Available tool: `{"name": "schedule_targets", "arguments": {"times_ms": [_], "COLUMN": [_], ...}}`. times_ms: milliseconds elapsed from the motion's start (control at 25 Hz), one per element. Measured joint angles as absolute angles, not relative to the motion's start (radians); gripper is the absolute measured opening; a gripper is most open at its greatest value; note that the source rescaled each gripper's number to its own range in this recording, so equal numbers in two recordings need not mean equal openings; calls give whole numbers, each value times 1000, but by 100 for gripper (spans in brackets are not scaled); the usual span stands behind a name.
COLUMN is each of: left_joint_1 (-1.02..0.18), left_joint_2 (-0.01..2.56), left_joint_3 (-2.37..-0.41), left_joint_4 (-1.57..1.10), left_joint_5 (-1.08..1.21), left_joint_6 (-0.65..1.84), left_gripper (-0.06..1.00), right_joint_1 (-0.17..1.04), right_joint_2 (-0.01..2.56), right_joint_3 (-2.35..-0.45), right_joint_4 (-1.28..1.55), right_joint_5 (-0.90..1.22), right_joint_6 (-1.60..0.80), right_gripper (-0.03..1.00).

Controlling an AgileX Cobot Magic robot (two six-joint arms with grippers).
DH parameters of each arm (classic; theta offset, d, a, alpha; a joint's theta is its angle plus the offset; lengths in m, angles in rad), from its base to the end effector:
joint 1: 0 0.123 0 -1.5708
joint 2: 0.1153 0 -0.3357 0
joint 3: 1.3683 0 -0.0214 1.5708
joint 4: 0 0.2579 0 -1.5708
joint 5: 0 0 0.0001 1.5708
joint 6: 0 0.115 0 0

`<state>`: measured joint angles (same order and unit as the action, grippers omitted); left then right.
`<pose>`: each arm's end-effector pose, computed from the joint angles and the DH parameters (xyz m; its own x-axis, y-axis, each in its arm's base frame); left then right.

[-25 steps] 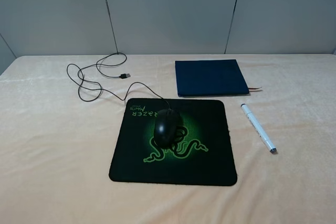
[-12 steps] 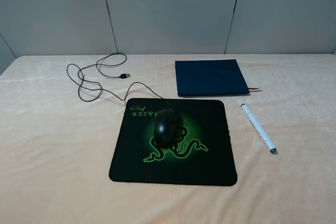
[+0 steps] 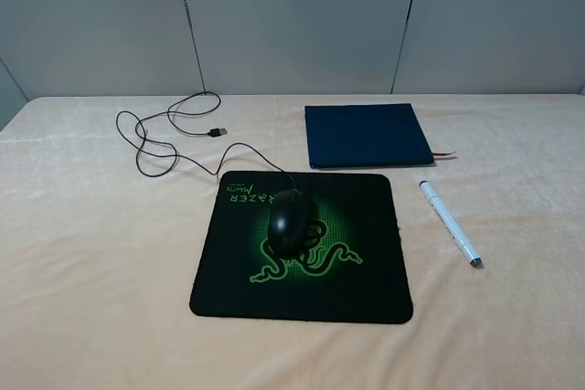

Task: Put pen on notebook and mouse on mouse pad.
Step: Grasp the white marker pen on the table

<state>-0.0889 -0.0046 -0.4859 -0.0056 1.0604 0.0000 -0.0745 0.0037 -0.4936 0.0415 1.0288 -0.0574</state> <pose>-0.0274 0.0019 0.2654 -0.4626 0.0385 -0.8857 0.0918 0.9958 -0.0047 -0.0251 0.0060 0.2713 -0.4362 -0.0035 -0.8998 0.0268 0.9995 -0.0169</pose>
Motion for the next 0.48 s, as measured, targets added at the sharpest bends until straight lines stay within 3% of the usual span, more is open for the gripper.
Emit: {"name": "schedule_targets", "arguments": {"times_ms": [280,480], "left_joint_1": [-89,-89], "left_joint_2": [-5,-5], "left_joint_3": [-486,-486], "left_joint_4": [-6,-6], "left_joint_5": [1060,1060], "left_joint_6": [0,0], "left_gripper": [100,100], "right_joint_1": [-71,7], "right_joint_2": [277,486], "right_joint_3": [-626,-729], "right_joint_4": [46,54], "right_joint_5": [992,928], "right_joint_6": [-59,-61], "right_gripper": [100,100]}}
